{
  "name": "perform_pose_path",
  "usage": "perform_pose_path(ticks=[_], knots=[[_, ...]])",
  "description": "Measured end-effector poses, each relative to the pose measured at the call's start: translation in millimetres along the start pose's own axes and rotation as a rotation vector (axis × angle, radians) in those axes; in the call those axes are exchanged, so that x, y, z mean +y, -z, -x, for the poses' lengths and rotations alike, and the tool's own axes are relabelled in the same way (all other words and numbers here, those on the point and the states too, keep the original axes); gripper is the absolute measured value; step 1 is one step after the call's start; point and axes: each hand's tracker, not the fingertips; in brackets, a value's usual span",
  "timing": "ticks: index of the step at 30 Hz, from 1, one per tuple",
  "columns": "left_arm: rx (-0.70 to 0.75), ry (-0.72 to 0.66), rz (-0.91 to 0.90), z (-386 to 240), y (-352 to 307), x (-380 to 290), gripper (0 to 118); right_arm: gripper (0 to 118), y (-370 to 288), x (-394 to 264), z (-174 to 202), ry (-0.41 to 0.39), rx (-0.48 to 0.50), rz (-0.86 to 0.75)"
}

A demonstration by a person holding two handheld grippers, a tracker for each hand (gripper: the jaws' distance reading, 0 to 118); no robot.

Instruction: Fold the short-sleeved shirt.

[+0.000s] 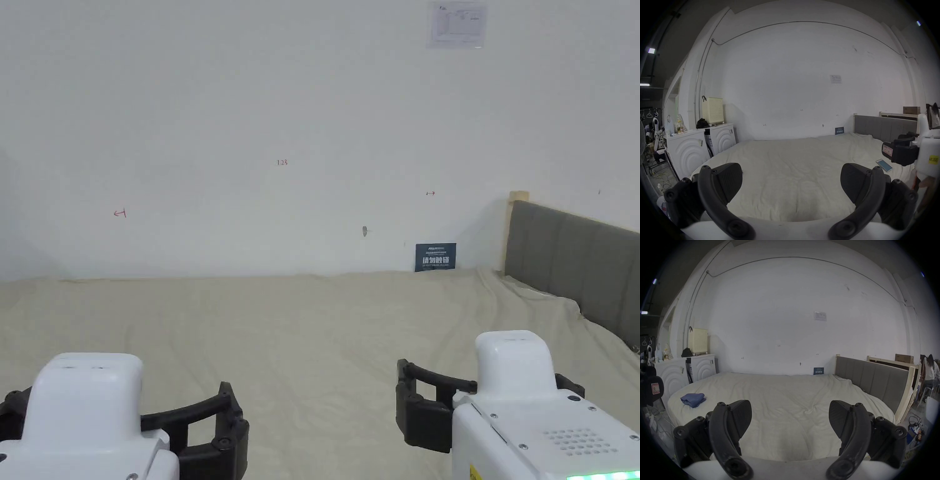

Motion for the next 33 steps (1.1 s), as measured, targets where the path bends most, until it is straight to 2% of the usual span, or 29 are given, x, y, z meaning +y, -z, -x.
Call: perform_pose_path(ticks=[6,9,14,19,33], knots=[[0.023,-0.035,-0.006,-3.3,5.8,2.3,118,100,-0.2,-1.0,1.2,0.017,0.040,0.009],[0.024,-0.050,0.002,-4.8,6.6,4.8,118,100,-2.0,0.0,4.1,-0.012,0.023,0.000],[0.001,0.003,-0.037,-6.8,4.8,-3.6,118,100,-0.5,1.2,-2.7,0.038,0.033,-0.001],[0.036,-0.035,-0.038,-2.8,8.3,-5.7,118,100,-3.3,1.5,-2.6,0.020,0.016,-0.013],[0.049,-0.037,-0.080,-2.2,11.1,-6.2,118,100,-5.8,0.5,-5.2,0.045,0.025,-0.034]])
